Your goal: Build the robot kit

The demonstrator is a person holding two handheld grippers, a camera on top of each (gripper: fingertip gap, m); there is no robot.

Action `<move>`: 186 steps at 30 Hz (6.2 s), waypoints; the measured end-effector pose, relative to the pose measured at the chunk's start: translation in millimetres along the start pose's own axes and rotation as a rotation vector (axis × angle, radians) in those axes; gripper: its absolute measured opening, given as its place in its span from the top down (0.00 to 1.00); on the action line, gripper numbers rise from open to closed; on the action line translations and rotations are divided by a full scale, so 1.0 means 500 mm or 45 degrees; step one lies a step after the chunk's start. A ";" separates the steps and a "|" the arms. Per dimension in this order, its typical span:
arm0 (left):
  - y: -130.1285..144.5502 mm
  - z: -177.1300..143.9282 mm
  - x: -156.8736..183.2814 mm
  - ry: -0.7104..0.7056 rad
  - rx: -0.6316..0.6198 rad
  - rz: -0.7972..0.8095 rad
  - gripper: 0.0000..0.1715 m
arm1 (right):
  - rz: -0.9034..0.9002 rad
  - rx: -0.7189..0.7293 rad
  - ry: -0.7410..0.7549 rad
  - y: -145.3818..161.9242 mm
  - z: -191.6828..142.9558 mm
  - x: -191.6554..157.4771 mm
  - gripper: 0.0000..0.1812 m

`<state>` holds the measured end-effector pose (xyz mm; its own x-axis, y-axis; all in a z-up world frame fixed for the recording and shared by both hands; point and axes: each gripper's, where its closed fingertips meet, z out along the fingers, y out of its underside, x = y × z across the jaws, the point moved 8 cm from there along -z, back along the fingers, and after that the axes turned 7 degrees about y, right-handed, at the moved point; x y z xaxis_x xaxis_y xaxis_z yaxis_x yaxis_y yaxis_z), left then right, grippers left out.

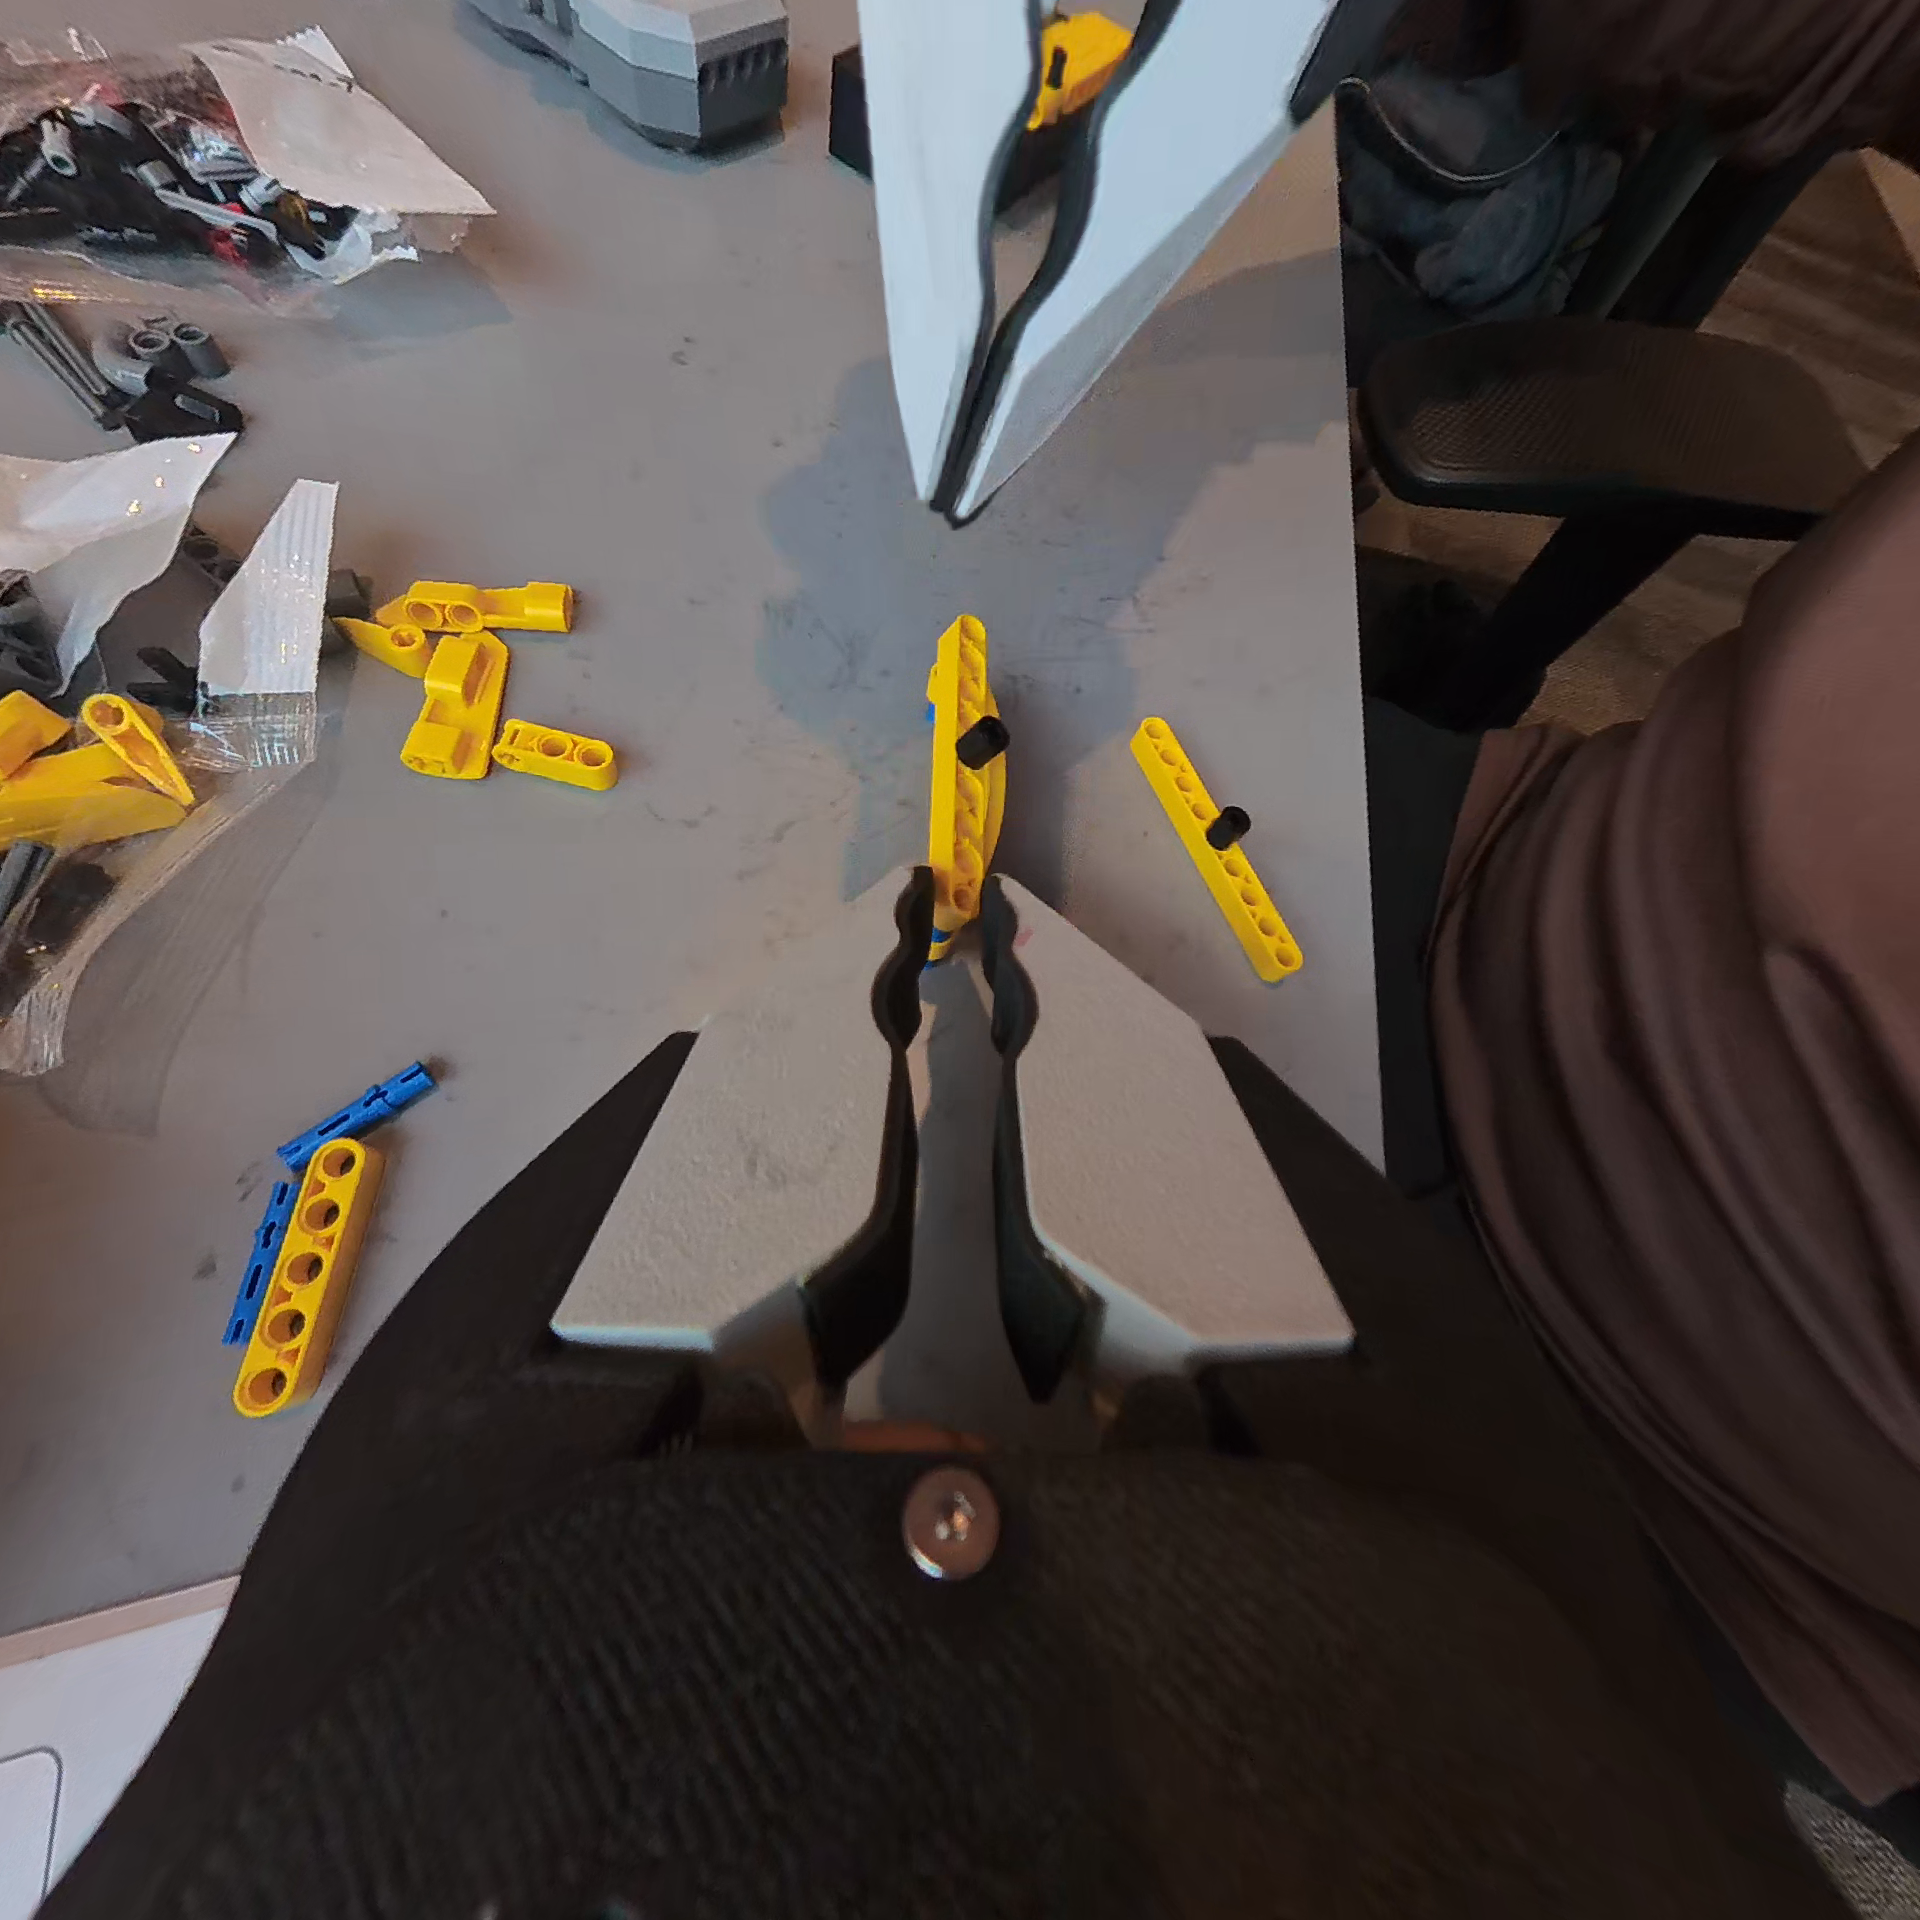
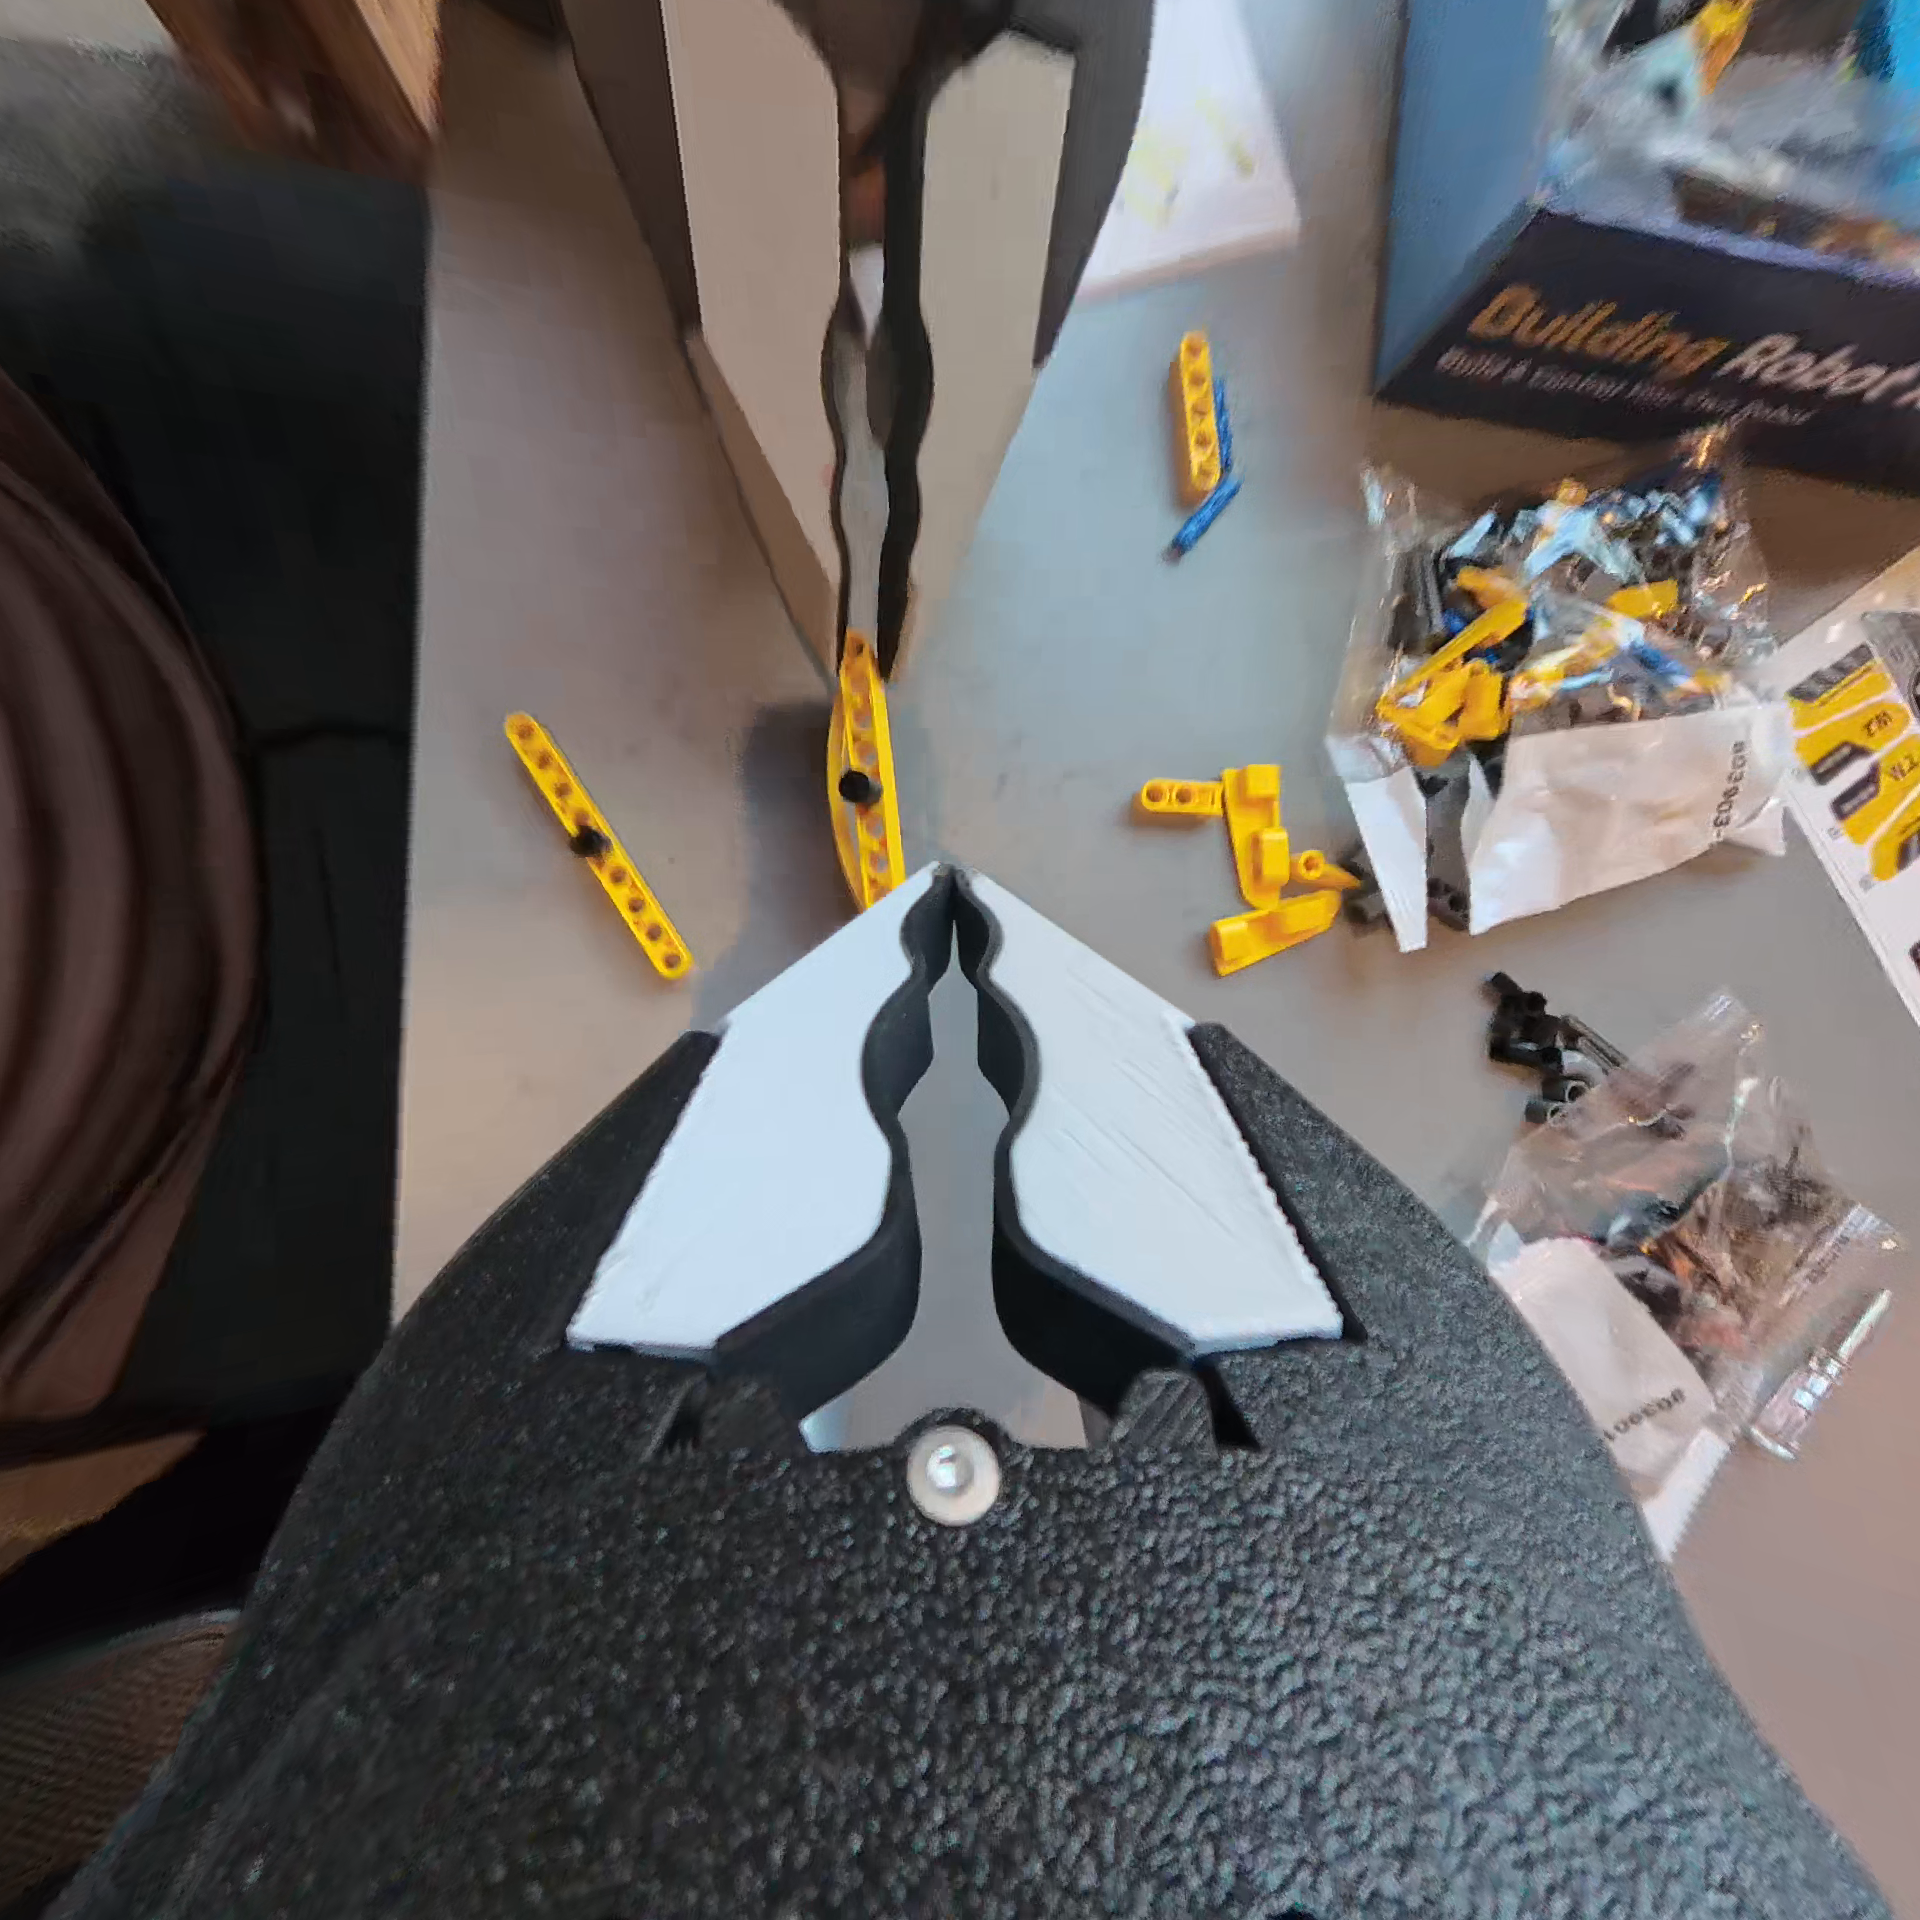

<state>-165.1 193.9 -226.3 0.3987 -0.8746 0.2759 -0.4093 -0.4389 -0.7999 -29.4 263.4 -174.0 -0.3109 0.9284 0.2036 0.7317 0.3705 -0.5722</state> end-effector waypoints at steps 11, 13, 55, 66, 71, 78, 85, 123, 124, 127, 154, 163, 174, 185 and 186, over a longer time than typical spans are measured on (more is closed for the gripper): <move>0.000 -0.003 -0.007 0.041 0.024 -0.081 0.97 | 0.068 0.011 -0.044 0.010 0.022 0.003 1.00; 0.000 -0.004 -0.009 0.056 0.031 -0.112 0.97 | 0.035 0.018 -0.054 0.014 0.017 0.002 0.94; 0.006 -0.020 0.016 -0.258 -0.050 0.006 0.86 | 0.125 0.252 -0.104 -0.014 0.035 -0.031 0.99; 0.021 0.032 0.021 -0.213 -0.198 0.094 0.97 | 0.082 0.134 -0.088 -0.032 0.091 -0.054 1.00; 0.021 0.033 0.022 -0.206 -0.197 0.100 0.97 | 0.092 0.229 -0.024 -0.055 0.060 -0.037 1.00; 0.022 0.033 0.023 -0.227 -0.197 0.118 0.97 | -0.005 0.155 -0.047 -0.051 0.105 -0.061 1.00; 0.022 0.034 0.023 -0.234 -0.198 0.127 0.97 | -0.008 0.155 -0.039 -0.084 0.064 -0.039 1.00; 0.014 0.004 -0.015 -0.391 -0.050 -0.090 0.98 | 0.261 0.591 0.483 0.062 0.056 0.023 0.83; 0.011 -0.001 -0.016 -0.398 0.002 -0.112 0.98 | 0.257 0.598 0.483 0.062 0.055 0.022 0.82; -0.003 -0.019 -0.014 -0.377 0.224 -0.224 0.97 | 0.222 0.599 0.488 0.061 0.056 0.016 0.81; -0.001 0.006 0.057 0.053 0.743 -0.761 0.98 | -0.335 0.484 0.976 0.030 0.073 -0.041 0.91; 0.027 -0.044 0.039 -0.335 0.488 -0.534 0.98 | -0.245 0.365 0.852 0.048 0.106 -0.028 0.90; 0.062 -0.031 0.046 -0.386 0.137 -0.499 0.96 | -0.135 0.402 0.796 0.055 0.094 -0.009 0.90; 0.066 -0.027 0.038 -0.419 0.106 -0.537 0.91 | 0.001 0.473 0.696 0.059 0.080 0.006 0.89; 0.066 -0.027 0.038 -0.432 0.103 -0.535 0.92 | 0.013 0.480 0.689 0.060 0.079 0.008 0.89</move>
<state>-182.1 160.2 -240.1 0.7621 -0.5058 0.4042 -0.0985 -0.7075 -0.6998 -32.8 276.9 -221.6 0.1157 0.8515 0.5114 0.4399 0.4177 -0.7950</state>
